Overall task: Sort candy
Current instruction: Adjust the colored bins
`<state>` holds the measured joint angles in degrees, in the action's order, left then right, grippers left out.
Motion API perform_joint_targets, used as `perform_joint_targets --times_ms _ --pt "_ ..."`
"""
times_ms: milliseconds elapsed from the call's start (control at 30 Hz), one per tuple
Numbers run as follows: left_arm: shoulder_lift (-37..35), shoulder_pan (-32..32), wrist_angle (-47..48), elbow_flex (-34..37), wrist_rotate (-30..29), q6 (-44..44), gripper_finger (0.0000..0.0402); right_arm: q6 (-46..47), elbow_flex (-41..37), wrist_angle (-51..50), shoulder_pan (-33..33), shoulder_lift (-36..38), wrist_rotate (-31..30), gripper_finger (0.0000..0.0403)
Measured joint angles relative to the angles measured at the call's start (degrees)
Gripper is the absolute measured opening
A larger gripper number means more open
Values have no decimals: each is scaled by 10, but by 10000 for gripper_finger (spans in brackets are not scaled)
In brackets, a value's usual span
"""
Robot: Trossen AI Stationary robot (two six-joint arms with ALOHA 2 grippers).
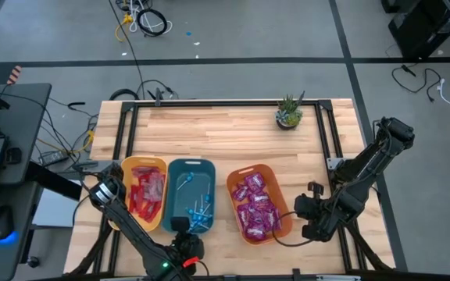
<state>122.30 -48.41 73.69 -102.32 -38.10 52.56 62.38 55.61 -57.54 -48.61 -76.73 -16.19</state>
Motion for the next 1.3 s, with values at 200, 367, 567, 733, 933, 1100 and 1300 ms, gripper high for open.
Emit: perform_joint_targets --times_ms 200,367,567,733,933,1100,1300 --pt "0 -1 -2 -17 -8 -11 0 10 0 -6 9 0 -44 0" --pt "0 -12 -3 -63 -13 -32 0 20 -1 -37 30 0 -60 0" --pt "0 -22 2 -95 -35 -44 0 -31 -34 31 61 0 -84 0" --pt "0 -27 9 -106 -76 -44 0 -102 -52 116 85 0 -77 0" --pt "0 -27 9 -107 -92 -43 0 -151 -52 148 118 0 -71 0" --pt "0 -27 6 -107 -109 -43 0 -180 -52 155 144 0 -67 0" --pt "0 -27 6 -107 -116 -43 0 -212 -52 185 172 0 -48 0"
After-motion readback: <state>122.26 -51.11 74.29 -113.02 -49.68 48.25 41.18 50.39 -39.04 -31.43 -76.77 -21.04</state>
